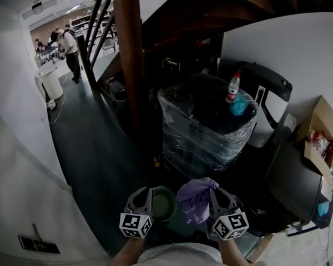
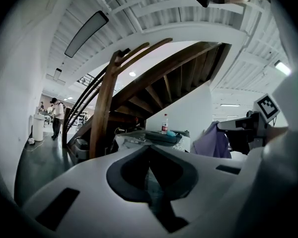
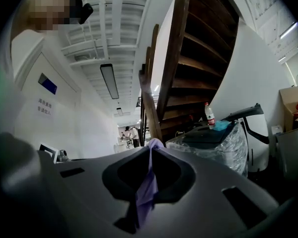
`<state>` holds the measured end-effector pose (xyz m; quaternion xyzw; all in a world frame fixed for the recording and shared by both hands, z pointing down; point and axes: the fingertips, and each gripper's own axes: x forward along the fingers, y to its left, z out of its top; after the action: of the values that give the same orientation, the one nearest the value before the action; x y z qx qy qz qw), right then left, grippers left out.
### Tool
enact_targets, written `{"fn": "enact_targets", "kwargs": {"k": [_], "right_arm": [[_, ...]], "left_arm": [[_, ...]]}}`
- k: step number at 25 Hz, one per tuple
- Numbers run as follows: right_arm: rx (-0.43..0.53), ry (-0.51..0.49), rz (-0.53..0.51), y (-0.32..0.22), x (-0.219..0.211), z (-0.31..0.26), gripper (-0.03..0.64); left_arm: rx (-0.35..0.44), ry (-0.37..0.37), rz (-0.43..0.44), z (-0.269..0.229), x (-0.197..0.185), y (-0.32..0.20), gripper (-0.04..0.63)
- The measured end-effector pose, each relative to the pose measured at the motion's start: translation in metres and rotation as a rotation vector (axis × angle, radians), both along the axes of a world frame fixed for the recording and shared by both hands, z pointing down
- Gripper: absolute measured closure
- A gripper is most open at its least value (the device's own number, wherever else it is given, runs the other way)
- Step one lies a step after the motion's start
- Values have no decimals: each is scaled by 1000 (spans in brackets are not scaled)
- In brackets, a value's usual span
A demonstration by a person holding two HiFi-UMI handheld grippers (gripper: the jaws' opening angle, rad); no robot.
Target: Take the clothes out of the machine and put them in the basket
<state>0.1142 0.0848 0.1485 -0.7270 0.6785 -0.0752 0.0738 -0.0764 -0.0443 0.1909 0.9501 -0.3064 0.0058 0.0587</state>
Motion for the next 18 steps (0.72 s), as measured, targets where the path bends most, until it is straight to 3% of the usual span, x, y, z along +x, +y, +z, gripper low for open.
{"fn": "enact_targets", "kwargs": {"k": [10,18], "right_arm": [[11,-4,-252,-72,-34,1,595],[2,-8,-500,-137,-43,3,596]], "left_arm": [[-14,-10,-237,8,-52,-17,575],[-14,-10,-439,5,-54,-35,575]]}}
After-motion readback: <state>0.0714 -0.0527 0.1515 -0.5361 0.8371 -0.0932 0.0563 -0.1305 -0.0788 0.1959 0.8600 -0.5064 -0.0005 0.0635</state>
